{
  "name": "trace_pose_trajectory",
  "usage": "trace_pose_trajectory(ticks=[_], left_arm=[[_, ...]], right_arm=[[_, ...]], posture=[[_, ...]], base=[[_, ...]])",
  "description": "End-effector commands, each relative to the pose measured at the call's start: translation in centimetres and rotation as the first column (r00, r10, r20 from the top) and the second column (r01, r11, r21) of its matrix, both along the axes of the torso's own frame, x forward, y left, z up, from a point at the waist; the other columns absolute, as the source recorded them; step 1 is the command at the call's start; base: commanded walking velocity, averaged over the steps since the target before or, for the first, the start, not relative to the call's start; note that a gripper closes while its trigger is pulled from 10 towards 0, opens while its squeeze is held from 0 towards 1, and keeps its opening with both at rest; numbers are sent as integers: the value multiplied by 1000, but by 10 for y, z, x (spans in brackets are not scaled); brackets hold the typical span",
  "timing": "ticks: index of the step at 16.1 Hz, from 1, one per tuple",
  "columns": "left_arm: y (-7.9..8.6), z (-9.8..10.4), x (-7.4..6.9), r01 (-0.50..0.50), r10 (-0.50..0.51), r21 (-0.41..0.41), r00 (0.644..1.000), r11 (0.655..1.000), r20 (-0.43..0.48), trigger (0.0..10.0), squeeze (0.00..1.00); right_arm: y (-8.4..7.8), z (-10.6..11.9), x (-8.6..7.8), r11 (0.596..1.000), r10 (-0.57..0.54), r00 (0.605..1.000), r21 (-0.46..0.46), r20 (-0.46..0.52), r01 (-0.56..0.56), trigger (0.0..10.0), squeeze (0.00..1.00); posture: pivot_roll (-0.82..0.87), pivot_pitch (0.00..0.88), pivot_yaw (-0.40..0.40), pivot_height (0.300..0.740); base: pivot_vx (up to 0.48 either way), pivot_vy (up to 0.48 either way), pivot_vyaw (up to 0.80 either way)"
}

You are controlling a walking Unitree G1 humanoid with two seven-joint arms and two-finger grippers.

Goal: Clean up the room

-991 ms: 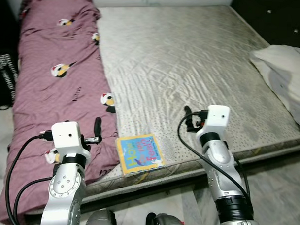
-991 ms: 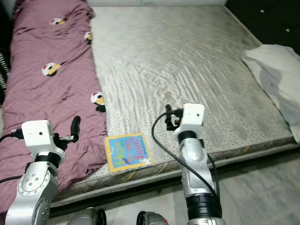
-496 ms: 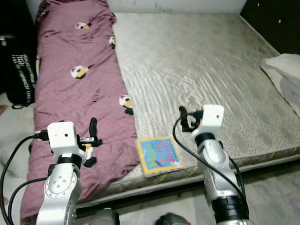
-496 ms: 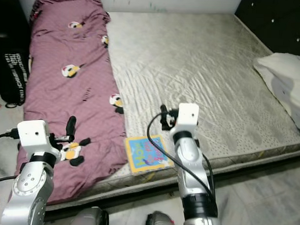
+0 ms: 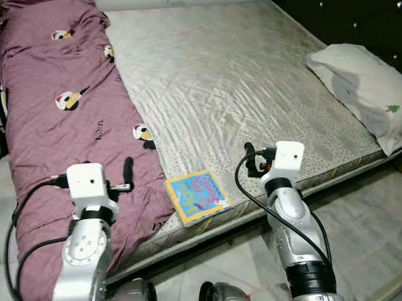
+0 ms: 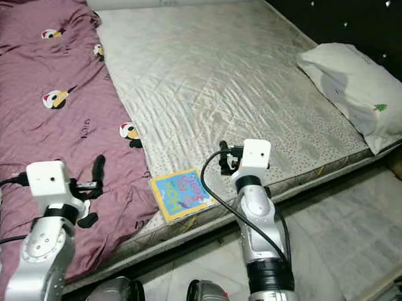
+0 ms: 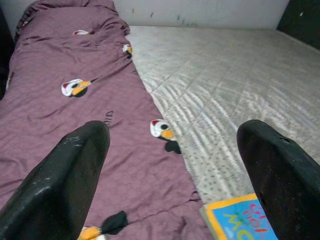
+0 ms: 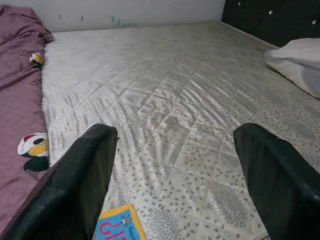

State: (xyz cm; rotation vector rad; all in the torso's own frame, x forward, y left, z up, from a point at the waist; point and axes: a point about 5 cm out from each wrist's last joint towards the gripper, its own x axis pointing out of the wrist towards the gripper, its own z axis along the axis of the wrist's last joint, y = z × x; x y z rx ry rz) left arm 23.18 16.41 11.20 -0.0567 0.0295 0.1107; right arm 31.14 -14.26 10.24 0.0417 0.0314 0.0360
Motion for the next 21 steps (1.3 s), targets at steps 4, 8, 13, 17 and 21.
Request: trace_pose_trajectory(ticks=[4,8,13,17,21], left_arm=[[0,-1,-2,0,0,0,1000,1000,-5,10000,0],[0,-2,-3,1,-1,0,1000,1000,-11,10000,0],[0,-2,-2,4,-4,4,1000,1000,-12,10000,0],[0,-1,-1,4,-3,7,1000,1000,-11,10000,0],[1,0,-2,-5,5,7,1000,1000,-4,10000,0]], right_arm=[[-2,1,0,1000,-4,1000,-3,9,4,10000,0],[-2,0,-2,1000,-4,1000,5,6,4,10000,0],[-2,0,-2,1000,-3,1000,5,7,3,10000,0],[-1,0,-1,1000,3,1000,5,9,-3,10000,0],[0,0,-1,1000,9,1000,6,8,-9,10000,0]], posture=[[93,113,-67,740],[90,119,-65,736],[90,122,-65,688],[89,123,-65,653],[84,122,-64,643]], base=[[0,0,0],[0,0,0],[0,0,0],[0,0,0],[0,0,0]])
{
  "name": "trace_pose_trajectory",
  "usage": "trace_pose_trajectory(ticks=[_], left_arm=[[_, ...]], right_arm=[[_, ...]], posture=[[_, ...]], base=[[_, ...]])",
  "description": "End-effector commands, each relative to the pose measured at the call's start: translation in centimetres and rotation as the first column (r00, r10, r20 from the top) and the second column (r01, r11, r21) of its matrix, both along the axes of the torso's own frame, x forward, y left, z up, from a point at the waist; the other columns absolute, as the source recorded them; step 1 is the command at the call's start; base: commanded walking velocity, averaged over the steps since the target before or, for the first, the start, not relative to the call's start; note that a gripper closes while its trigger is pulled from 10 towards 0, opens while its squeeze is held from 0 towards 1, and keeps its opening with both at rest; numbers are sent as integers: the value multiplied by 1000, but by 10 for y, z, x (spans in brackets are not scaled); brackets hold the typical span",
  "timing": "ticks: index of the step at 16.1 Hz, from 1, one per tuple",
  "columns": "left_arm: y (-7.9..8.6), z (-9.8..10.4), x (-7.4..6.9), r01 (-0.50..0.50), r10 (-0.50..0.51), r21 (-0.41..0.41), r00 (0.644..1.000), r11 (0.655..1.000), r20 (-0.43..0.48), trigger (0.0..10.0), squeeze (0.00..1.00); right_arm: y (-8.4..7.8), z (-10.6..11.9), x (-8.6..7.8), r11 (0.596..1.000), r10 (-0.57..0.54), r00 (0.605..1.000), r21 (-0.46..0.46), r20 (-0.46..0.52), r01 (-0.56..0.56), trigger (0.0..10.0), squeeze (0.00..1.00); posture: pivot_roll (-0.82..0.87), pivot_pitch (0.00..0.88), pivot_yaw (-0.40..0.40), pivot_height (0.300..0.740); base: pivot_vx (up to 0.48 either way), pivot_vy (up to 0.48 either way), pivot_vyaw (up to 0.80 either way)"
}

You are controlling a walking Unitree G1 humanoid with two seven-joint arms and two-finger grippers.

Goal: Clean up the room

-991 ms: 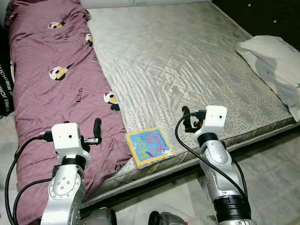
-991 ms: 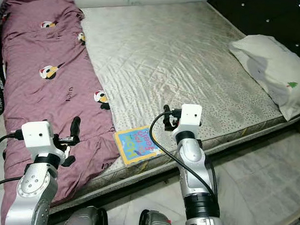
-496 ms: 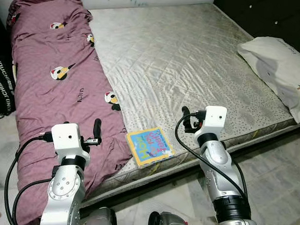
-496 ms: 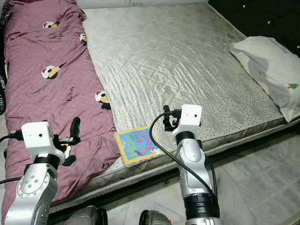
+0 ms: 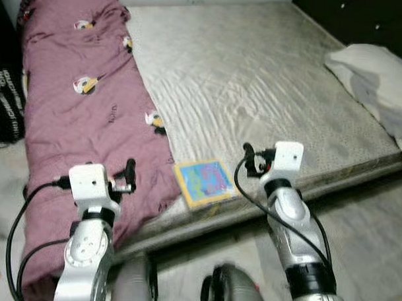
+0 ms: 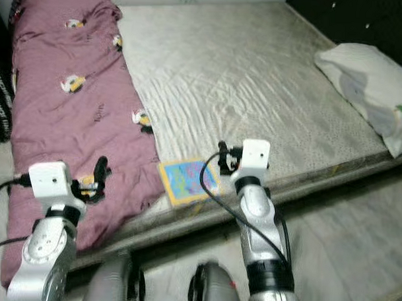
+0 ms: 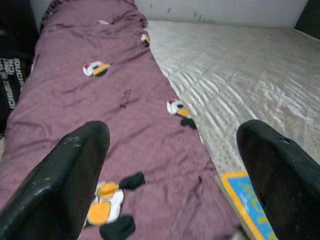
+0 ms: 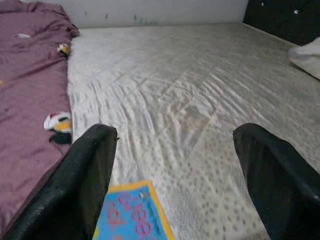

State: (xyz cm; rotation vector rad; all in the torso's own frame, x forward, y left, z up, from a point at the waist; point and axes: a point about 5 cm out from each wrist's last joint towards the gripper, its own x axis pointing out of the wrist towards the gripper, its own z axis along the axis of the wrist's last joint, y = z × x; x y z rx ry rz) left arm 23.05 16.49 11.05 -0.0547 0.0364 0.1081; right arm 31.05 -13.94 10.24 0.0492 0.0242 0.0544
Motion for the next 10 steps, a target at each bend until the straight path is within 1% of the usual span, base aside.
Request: trace_pose_trajectory(ticks=[1,2,4,5,6,10], left_arm=[[0,3,-1,13,-12,-31,1000,999,18,10000,0],[0,4,-2,19,-18,-40,1000,999,20,10000,0],[1,2,-5,19,-19,-29,1000,999,9,10000,0],[1,1,-6,19,-19,-41,1000,999,3,10000,0],[-1,0,-5,37,-36,-66,999,997,7,10000,0],[-1,3,0,59,-58,-61,998,996,16,10000,0]], right_arm=[[-3,0,-1,1000,-8,1000,-3,2,8,10000,0],[-3,0,-1,1000,-9,1000,-4,2,9,10000,0],[-2,-1,-1,1000,5,1000,-19,-7,-5,10000,0],[-3,-1,-1,1000,8,1000,-23,-5,-8,10000,0],[-4,-1,-1,1000,12,1000,-28,-5,-12,10000,0],[-8,-1,0,999,-6,1000,-37,-11,6,10000,0]], posture=[[84,120,-62,643],[87,121,-64,643],[86,129,-77,643],[85,130,-80,643],[81,127,-82,643],[72,131,-83,643]], base=[[0,0,0],[0,0,0],[0,0,0],[0,0,0],[0,0,0],[0,0,0]])
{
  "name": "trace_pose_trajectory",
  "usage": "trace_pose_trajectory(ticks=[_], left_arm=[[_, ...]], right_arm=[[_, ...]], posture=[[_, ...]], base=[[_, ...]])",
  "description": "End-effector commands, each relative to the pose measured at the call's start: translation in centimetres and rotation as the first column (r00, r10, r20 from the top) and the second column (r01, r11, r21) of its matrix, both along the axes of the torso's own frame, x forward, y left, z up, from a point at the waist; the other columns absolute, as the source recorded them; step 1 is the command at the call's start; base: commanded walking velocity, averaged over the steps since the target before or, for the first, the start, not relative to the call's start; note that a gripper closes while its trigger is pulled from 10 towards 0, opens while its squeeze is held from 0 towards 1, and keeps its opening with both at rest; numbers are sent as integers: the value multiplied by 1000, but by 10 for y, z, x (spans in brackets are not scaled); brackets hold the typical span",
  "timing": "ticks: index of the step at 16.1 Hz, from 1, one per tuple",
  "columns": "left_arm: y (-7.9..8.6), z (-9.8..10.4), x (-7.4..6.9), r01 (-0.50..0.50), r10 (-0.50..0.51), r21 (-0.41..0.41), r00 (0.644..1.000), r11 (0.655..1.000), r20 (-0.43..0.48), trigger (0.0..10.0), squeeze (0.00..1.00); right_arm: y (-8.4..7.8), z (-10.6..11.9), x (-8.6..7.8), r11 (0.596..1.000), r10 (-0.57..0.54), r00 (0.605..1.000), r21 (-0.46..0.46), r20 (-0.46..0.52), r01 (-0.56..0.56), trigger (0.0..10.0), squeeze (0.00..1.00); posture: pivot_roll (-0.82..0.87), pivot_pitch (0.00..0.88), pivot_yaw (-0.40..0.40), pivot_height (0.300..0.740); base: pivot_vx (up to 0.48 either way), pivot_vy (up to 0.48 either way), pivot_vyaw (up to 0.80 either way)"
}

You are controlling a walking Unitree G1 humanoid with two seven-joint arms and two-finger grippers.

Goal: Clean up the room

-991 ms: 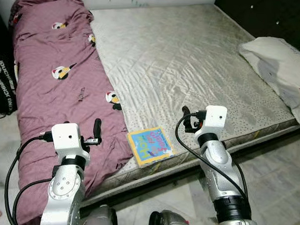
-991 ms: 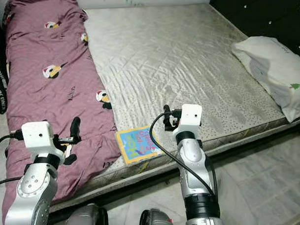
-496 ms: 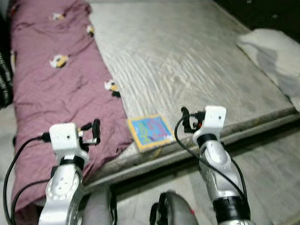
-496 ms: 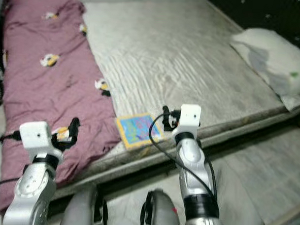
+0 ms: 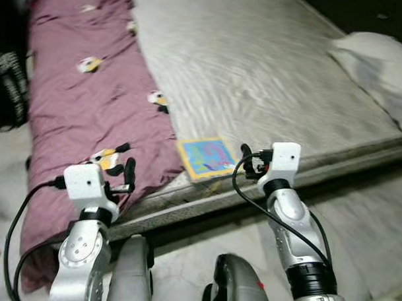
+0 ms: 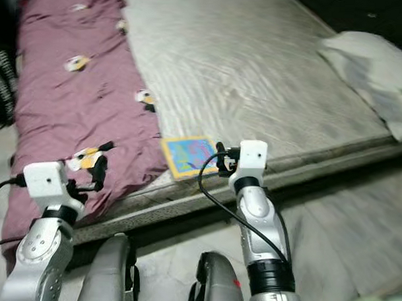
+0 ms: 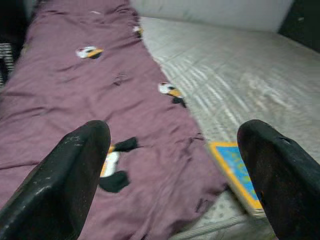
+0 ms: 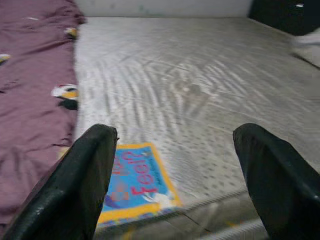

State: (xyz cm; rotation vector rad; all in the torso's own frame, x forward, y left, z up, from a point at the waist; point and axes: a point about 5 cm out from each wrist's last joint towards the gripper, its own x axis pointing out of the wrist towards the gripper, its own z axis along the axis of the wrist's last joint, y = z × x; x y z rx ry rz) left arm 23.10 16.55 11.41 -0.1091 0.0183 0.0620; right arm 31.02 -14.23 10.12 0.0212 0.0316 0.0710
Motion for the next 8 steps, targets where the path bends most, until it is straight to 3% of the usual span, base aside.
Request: trace_pose_trajectory(ticks=[1,2,8], left_arm=[[-1,0,0,16,-16,-7,1000,1000,-6,10000,0],[3,1,1,15,-15,-5,1000,1000,1,10000,0],[2,2,2,32,-32,-8,999,999,2,10000,0]], right_arm=[[-6,0,0,1000,-25,1000,-10,-6,25,10000,0],[-6,0,0,1000,-25,1000,-10,-5,25,10000,0],[-5,5,3,1000,-30,999,-6,10,30,10000,0]], posture=[[73,133,-81,643],[73,136,-74,643],[73,155,-71,643]], base=[[0,0,0],[0,0,0],[277,0,0]])
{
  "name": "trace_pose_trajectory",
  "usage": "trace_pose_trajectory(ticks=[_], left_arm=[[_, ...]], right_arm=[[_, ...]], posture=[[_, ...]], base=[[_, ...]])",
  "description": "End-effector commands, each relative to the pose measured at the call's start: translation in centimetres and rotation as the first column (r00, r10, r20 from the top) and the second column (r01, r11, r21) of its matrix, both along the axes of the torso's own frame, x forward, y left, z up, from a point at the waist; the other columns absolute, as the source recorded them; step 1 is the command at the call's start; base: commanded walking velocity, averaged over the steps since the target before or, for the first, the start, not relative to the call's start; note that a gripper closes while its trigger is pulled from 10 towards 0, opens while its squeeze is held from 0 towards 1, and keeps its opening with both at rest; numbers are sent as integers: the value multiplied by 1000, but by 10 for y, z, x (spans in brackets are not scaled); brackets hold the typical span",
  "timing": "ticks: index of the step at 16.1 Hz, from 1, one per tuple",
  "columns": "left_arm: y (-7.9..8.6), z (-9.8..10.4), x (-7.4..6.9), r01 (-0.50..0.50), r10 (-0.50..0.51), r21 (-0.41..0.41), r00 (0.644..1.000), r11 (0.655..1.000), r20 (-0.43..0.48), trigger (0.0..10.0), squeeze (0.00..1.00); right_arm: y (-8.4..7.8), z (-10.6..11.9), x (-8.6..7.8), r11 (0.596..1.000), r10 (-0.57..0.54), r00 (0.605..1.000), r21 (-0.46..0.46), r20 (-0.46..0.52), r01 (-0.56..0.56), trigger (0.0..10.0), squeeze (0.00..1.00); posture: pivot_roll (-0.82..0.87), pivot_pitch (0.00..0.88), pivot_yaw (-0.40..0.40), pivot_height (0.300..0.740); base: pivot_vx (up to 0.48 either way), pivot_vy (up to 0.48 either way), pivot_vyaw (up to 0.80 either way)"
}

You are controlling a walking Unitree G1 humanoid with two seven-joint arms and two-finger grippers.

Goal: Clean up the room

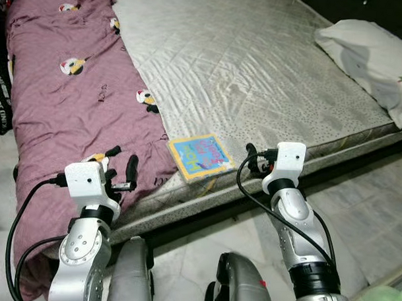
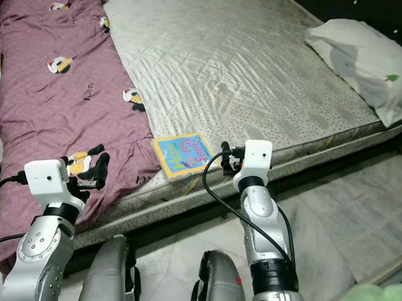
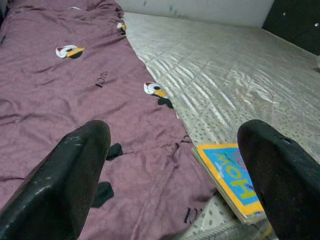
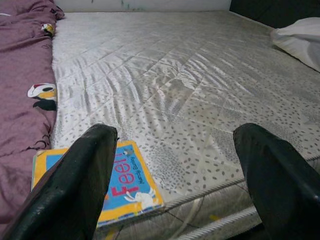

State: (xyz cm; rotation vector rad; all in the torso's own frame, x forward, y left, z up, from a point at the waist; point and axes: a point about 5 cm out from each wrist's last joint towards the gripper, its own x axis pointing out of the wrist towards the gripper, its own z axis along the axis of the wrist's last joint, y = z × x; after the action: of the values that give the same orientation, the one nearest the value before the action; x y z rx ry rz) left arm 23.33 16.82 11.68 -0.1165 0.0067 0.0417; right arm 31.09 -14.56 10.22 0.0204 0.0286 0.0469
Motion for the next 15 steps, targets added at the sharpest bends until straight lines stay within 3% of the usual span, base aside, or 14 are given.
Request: trace_pose_trajectory(ticks=[1,5,12,15], left_arm=[[0,-1,0,11,-11,1,1000,1000,-12,10000,0],[0,-1,1,5,-5,15,1000,1000,-16,10000,0],[1,-5,4,-43,44,19,998,999,-35,10000,0],[8,-7,7,-113,115,35,993,993,-40,10000,0]], right_arm=[[-2,3,2,1000,-9,1000,-6,7,9,10000,0],[-2,3,2,1000,-12,1000,-9,10,12,10000,0],[-3,2,-3,1000,-11,1000,-15,10,11,10000,0],[-9,-5,-6,1000,-29,999,-3,-19,29,10000,0]], posture=[[73,154,-70,643],[72,155,-69,643],[69,154,-71,643],[74,163,-69,603]], base=[[289,0,0],[297,0,0],[0,0,0],[0,0,0]])
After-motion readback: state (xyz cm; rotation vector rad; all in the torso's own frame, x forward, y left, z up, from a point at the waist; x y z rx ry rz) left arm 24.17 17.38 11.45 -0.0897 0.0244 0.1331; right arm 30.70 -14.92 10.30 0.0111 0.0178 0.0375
